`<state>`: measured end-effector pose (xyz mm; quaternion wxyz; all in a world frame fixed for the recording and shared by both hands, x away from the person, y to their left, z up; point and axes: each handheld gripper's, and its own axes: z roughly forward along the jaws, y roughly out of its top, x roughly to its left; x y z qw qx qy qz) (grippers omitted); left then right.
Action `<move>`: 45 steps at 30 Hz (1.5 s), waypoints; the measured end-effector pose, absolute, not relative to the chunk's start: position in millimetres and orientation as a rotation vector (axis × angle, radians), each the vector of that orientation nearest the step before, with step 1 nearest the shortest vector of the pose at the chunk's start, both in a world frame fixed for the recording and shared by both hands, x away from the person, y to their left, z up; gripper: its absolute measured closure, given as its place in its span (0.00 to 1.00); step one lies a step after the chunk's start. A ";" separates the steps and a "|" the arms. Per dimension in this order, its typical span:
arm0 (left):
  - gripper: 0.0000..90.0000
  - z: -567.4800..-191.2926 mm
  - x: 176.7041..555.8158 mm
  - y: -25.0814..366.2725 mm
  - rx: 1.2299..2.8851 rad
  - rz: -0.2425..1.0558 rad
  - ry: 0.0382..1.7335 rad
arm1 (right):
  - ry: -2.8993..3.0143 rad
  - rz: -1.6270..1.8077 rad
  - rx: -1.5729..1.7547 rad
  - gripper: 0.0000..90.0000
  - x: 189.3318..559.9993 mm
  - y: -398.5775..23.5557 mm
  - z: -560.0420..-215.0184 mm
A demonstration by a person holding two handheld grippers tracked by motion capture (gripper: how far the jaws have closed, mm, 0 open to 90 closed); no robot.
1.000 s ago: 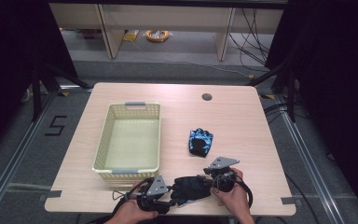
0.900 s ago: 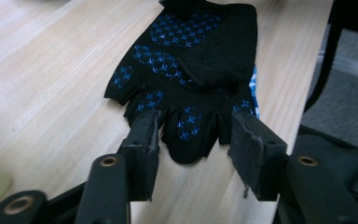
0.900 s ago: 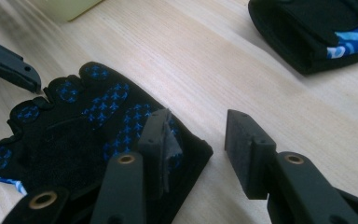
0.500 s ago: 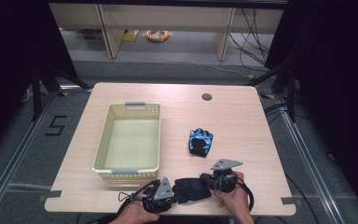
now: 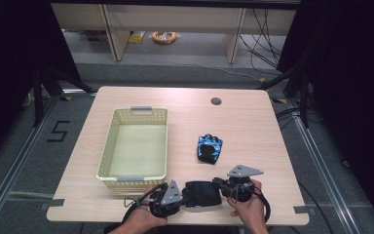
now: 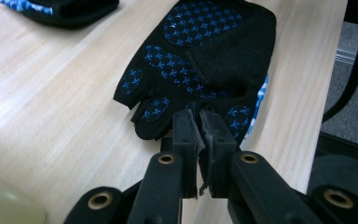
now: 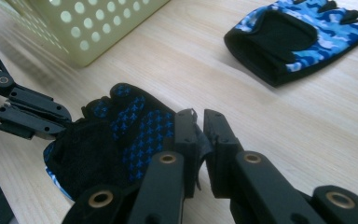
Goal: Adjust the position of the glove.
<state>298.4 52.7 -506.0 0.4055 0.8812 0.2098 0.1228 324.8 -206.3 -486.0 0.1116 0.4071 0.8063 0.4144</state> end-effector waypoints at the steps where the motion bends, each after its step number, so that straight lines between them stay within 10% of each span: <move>1: 0.94 -506.4 299.7 50.9 2.215 0.313 0.530 | 2.367 1.209 1.200 0.95 324.7 -208.5 -485.7; 19: 0.85 -516.8 312.7 49.5 2.238 0.298 0.591 | 2.393 1.092 1.270 0.91 335.2 -208.9 -498.8; 29: 0.63 -507.5 308.6 61.2 2.212 0.311 0.614 | 2.291 1.109 1.331 0.62 336.2 -215.3 -494.2; 45: 0.48 -498.9 283.1 82.7 2.193 0.229 0.643 | 2.141 1.061 1.493 0.48 393.1 -220.2 -483.3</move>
